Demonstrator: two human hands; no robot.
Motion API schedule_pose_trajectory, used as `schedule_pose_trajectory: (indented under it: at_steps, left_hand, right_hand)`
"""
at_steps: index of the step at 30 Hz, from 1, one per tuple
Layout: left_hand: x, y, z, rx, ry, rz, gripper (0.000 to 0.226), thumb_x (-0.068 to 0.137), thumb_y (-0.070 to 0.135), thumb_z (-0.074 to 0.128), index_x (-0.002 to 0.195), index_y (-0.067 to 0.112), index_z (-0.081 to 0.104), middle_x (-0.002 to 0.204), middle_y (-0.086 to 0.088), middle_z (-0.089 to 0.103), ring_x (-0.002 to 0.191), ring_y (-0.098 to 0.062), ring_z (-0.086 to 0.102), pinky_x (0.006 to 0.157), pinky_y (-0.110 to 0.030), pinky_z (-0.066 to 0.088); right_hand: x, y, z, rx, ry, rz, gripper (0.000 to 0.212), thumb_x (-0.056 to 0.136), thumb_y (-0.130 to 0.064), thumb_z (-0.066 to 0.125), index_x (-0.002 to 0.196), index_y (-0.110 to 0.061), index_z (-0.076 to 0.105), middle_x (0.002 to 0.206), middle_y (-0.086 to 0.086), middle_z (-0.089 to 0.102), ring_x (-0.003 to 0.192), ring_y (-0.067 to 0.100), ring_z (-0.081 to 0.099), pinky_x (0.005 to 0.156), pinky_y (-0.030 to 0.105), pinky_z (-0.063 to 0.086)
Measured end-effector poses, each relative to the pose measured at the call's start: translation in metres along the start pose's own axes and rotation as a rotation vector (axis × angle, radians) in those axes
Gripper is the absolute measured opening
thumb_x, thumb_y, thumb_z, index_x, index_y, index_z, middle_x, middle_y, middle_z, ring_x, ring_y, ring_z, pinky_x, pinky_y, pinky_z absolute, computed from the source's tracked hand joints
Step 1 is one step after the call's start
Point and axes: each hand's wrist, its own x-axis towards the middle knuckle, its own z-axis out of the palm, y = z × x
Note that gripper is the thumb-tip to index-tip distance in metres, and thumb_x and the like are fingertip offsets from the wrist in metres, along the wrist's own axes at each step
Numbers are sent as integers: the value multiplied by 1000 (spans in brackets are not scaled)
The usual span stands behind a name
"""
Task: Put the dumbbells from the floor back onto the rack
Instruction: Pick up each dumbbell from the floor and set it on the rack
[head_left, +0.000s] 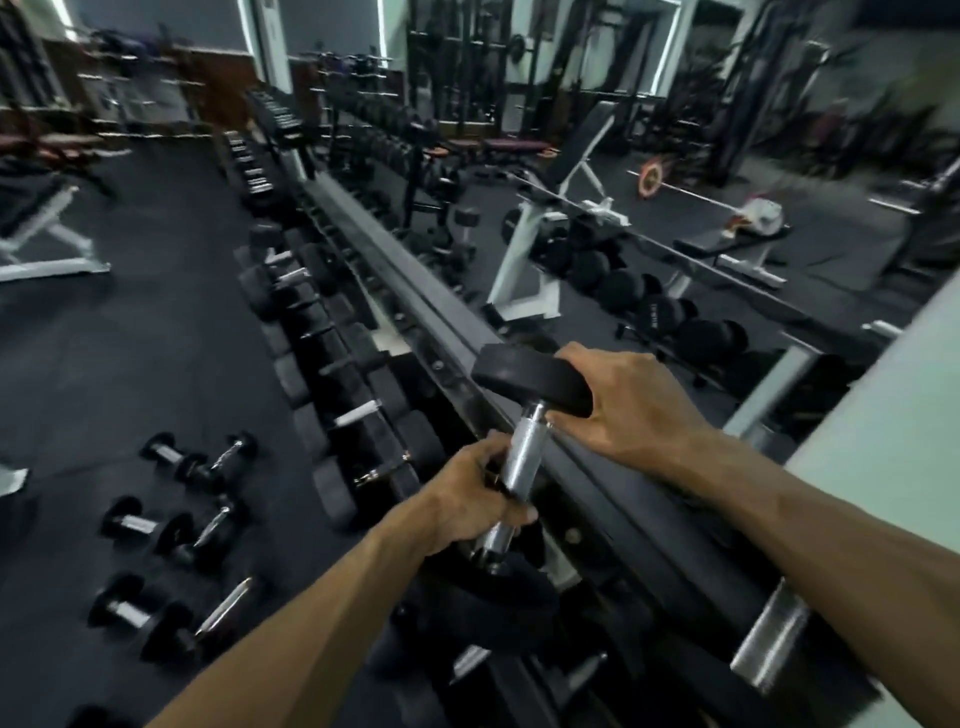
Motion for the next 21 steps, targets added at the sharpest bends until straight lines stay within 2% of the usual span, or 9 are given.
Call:
schedule_pose_trajectory:
  at_steps: [2, 5, 9, 11, 12, 14, 16, 19, 21]
  left_hand:
    - [35, 5, 28, 16, -64, -24, 56, 68, -4, 80, 110, 28, 59, 78, 3, 59, 79, -18, 60, 86, -43, 54]
    - [85, 4, 63, 111, -172, -34, 66, 58, 11, 84, 118, 22, 58, 82, -2, 66, 75, -17, 65, 80, -41, 58]
    - [139, -10, 102, 266, -279, -49, 59, 70, 4, 78, 123, 20, 56, 72, 7, 62, 64, -9, 57, 69, -28, 51]
    - [162, -16, 115, 338, -337, -70, 59, 72, 5, 77, 125, 19, 55, 72, 8, 61, 65, -10, 57, 65, -25, 49]
    - [174, -19, 118, 382, -371, -84, 60, 72, 8, 78, 127, 20, 54, 78, 5, 63, 72, -13, 60, 68, -24, 49]
    - [191, -23, 121, 454, -425, -132, 65, 72, 13, 80, 130, 21, 51, 103, -5, 67, 96, -22, 64, 80, -26, 49]
    - [203, -25, 117, 469, -444, -151, 68, 71, 15, 81, 131, 22, 50, 116, -7, 65, 106, -25, 62, 86, -27, 47]
    - [203, -27, 111, 479, -456, -152, 65, 73, 17, 82, 130, 25, 51, 103, 4, 63, 94, -14, 60, 85, -21, 46]
    - [201, -24, 109, 507, -454, -138, 67, 72, 21, 83, 132, 22, 52, 100, 5, 63, 93, -13, 61, 83, -21, 47]
  right_hand:
    - [-12, 42, 2, 1, 0, 56, 42, 79, -44, 69, 107, -15, 58, 86, 4, 69, 77, 31, 67, 66, 44, 54]
    - [-31, 101, 16, -13, -3, 180, 44, 78, -41, 73, 108, -14, 60, 83, 4, 70, 73, 30, 67, 64, 41, 54]
    - [-51, 161, 49, -8, -57, 339, 43, 78, -41, 74, 107, -14, 57, 81, 4, 71, 75, 30, 68, 68, 41, 55]
    - [-53, 182, 68, 23, -99, 417, 42, 79, -41, 73, 109, -16, 57, 83, 4, 71, 77, 29, 68, 71, 41, 56]
    - [-53, 191, 75, 48, -119, 467, 41, 79, -41, 72, 109, -17, 57, 85, 4, 71, 79, 29, 68, 73, 41, 56]
    - [-52, 203, 87, 105, -148, 541, 41, 79, -42, 71, 109, -20, 56, 86, 2, 69, 80, 28, 67, 75, 42, 56]
    - [-46, 211, 95, 120, -153, 544, 40, 79, -43, 70, 108, -21, 55, 83, -1, 67, 78, 25, 66, 73, 41, 56]
    - [-40, 211, 97, 108, -182, 528, 39, 80, -42, 71, 108, -21, 54, 75, -5, 63, 70, 20, 64, 67, 36, 55]
    - [-38, 210, 97, 73, -197, 522, 39, 81, -43, 71, 108, -21, 53, 71, -8, 60, 66, 18, 63, 63, 32, 54]
